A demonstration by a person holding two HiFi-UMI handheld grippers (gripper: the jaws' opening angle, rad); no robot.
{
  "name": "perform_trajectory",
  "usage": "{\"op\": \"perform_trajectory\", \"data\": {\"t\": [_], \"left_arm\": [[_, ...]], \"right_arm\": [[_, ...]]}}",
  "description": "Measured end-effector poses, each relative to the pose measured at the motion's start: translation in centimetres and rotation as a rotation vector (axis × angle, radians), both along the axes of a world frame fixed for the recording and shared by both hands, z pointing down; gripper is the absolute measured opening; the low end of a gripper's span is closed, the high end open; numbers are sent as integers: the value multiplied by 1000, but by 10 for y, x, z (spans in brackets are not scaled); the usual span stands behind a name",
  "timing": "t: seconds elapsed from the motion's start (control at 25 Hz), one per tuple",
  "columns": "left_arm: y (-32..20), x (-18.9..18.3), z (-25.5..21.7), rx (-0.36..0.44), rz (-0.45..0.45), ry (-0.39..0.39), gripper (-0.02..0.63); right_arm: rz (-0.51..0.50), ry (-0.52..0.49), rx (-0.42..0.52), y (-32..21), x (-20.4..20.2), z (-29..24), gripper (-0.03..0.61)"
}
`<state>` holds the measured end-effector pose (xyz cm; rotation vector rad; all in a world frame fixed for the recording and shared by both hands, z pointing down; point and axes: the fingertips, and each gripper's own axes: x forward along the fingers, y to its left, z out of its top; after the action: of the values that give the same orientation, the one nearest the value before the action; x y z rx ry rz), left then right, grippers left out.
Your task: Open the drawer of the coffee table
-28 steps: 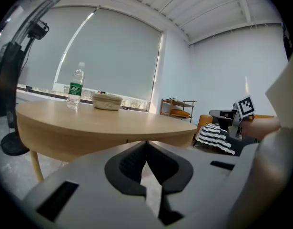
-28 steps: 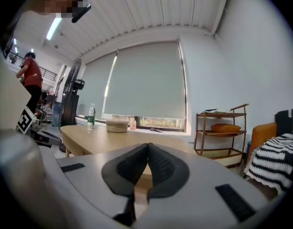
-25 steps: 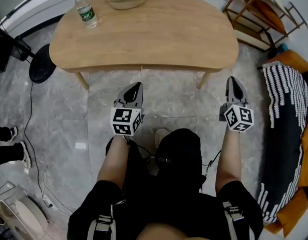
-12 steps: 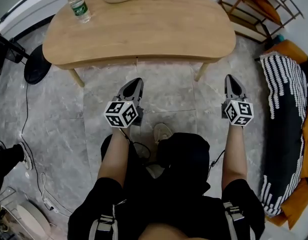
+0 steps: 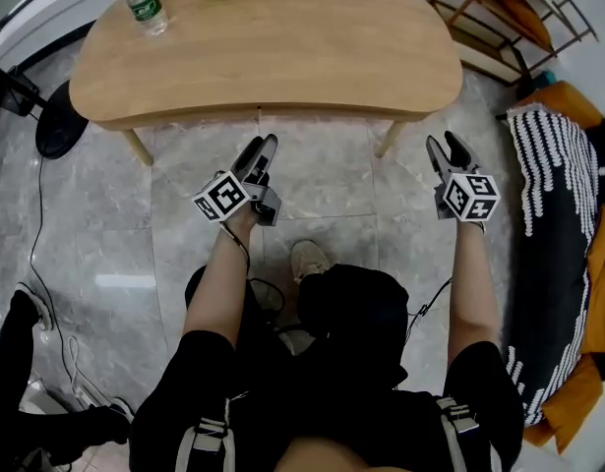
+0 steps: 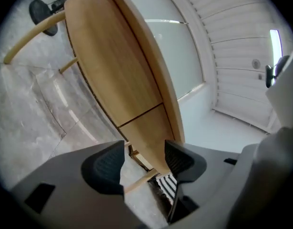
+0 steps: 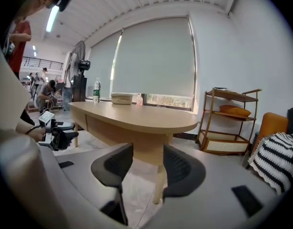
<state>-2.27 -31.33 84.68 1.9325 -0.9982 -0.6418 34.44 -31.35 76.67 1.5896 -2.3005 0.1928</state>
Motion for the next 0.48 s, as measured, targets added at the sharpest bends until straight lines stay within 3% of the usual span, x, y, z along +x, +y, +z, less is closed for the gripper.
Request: {"op": "perform_trajectory", "data": {"t": [0.24, 0.48], "left_arm": [[-34, -7, 19, -1, -62, 128, 270], [-60, 7, 28, 19, -51, 99, 273]], "right_arm": [[-55, -59, -29, -33, 0, 2, 248], [-93, -55, -64, -62, 2, 15, 252]]}}
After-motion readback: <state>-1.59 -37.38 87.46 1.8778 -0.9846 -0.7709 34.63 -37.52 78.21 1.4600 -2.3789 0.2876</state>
